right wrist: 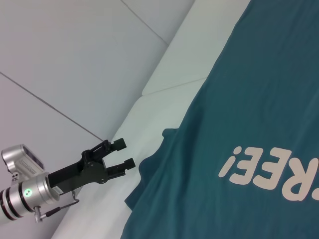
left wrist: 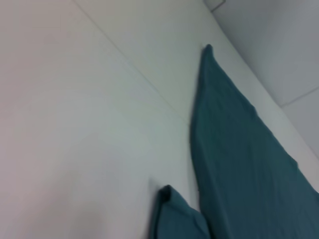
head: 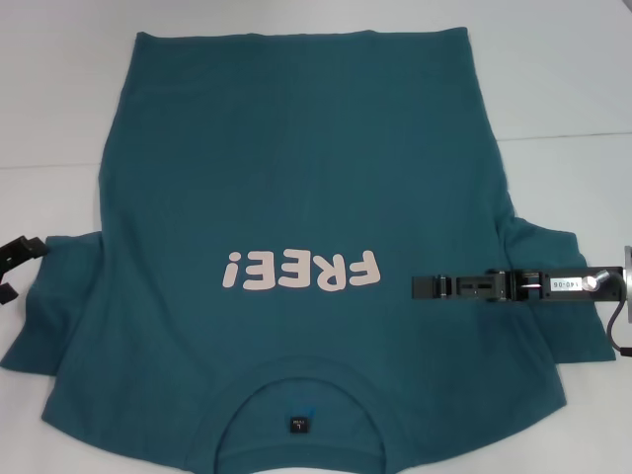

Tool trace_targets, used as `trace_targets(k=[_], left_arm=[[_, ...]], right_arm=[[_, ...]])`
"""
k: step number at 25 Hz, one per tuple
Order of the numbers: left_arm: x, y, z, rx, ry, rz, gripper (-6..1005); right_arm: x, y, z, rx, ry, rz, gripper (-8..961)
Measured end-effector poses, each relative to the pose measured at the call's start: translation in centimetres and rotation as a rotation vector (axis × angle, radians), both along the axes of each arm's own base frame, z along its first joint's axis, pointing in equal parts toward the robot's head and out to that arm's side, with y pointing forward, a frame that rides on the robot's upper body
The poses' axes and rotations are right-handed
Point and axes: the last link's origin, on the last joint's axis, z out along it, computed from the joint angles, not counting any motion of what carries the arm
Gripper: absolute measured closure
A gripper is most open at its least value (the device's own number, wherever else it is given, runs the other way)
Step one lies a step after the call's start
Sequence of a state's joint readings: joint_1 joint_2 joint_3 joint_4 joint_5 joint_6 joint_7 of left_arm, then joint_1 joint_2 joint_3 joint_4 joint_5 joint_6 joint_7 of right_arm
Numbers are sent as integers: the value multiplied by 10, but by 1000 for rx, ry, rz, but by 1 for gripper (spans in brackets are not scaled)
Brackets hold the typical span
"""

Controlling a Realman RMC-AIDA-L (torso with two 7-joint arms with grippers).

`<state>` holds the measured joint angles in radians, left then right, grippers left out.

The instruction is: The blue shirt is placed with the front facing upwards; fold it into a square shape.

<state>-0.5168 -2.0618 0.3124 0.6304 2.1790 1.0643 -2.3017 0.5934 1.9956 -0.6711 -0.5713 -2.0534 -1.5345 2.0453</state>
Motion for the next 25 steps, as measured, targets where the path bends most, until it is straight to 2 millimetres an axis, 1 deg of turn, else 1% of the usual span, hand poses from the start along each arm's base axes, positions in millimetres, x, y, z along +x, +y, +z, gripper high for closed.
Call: trace_targets(k=[6,19,25], left_arm=[[-3,2,-3,4,27,20,58],[1,10,-10,-11,110,-38,66],[1,12,-12,-14,120,-37,70]], right_arm=[[1,1,-2,7,-2,-7,39],[4,1,-3,19,-10,-17,38],[6,-1,-3,20,-11,-24,38]])
